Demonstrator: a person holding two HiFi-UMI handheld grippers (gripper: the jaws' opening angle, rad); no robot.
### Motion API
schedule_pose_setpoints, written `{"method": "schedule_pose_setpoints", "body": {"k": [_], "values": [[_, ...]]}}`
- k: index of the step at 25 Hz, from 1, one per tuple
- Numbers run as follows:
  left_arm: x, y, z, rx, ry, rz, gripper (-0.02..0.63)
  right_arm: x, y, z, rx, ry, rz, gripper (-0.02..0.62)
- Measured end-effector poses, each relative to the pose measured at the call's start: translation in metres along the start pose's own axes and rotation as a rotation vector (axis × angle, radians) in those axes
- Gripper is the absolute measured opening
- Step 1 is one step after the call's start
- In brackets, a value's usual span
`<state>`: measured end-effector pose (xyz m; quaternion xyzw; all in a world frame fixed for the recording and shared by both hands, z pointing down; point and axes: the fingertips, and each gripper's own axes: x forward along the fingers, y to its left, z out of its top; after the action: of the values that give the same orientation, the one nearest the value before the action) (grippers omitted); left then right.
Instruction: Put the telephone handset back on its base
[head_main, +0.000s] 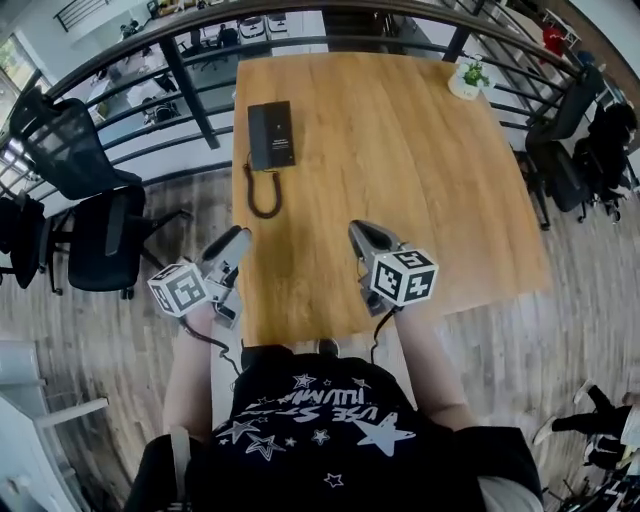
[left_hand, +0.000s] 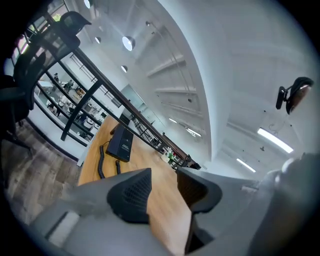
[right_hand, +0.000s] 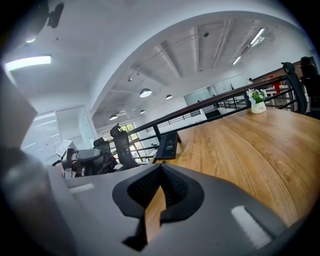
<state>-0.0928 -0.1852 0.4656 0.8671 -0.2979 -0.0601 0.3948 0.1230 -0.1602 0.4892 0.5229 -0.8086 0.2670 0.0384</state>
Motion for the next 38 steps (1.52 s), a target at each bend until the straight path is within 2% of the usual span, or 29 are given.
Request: {"method": "schedule_pose_setpoints", "body": {"k": [5,10,17,21,32,38], "values": [[-0.01,-0.031,-0.049,0.003,-0.017,0.03,0.159,-0.043,-0.016,-0.015,-0.003,0.007,0.006,0.0],[-0.01,-0.061,-0.096,0.063,0.013,0.021,0.135,-0.073,-0.025,-0.03,-0.018,0.004,0.015,0.0],[-0.005,-0.092,-0.119,0.052,0.055,-0.005,0.107,-0.088,-0.028,-0.032,0.005,0.016,0.007,0.0],[-0.03,-0.103,-0.138,0.073,0.074,-0.002,0.107,-0.101,-0.008,-0.042,-0.01,0.017,0.009,0.0],[-0.127,-0.15,-0.202,0.042,0.065,0.018,0.106,-0.186,0.058,-0.086,-0.021,0.013,0.002,0.0],[-0.164,-0.184,-0.231,0.085,0.064,0.006,0.103,-0.238,0.089,-0.116,-0.032,0.002,-0.002,-0.002]]}}
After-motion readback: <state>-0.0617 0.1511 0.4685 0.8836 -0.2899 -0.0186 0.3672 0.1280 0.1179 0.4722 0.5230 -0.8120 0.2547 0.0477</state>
